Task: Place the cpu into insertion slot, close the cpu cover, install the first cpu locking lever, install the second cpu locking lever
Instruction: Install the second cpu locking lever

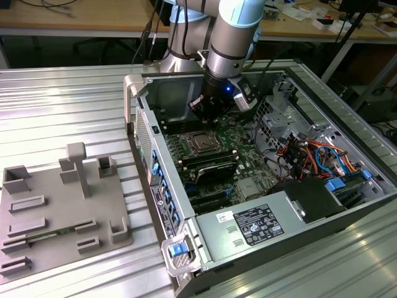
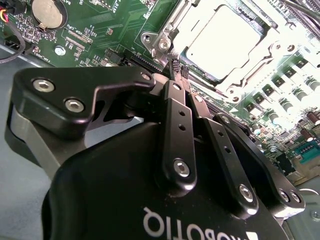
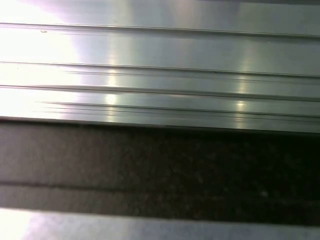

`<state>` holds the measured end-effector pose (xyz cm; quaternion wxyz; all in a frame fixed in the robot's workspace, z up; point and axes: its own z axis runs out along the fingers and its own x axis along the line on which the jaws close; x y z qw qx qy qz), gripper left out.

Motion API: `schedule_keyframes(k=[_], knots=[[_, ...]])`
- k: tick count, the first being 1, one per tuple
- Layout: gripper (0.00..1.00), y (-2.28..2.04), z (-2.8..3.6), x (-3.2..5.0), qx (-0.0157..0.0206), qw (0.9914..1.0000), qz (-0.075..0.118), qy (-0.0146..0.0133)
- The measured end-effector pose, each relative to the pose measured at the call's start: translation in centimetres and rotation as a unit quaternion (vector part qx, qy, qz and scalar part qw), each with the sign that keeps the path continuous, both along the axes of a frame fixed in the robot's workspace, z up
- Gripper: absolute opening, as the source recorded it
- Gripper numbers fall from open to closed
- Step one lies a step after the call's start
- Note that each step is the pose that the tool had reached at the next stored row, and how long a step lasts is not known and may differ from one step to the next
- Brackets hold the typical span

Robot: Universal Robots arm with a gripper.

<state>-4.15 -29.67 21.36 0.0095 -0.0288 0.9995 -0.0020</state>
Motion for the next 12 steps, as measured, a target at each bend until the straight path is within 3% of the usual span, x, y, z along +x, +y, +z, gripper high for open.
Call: schedule_keyframes(k=[9,12], knots=[[0.11,-0.04,0.59,0.0,0.0001,1.0,0.0,0.0],[0.11,-0.56,0.6,0.0,0.0,1.0,0.0,0.0001]])
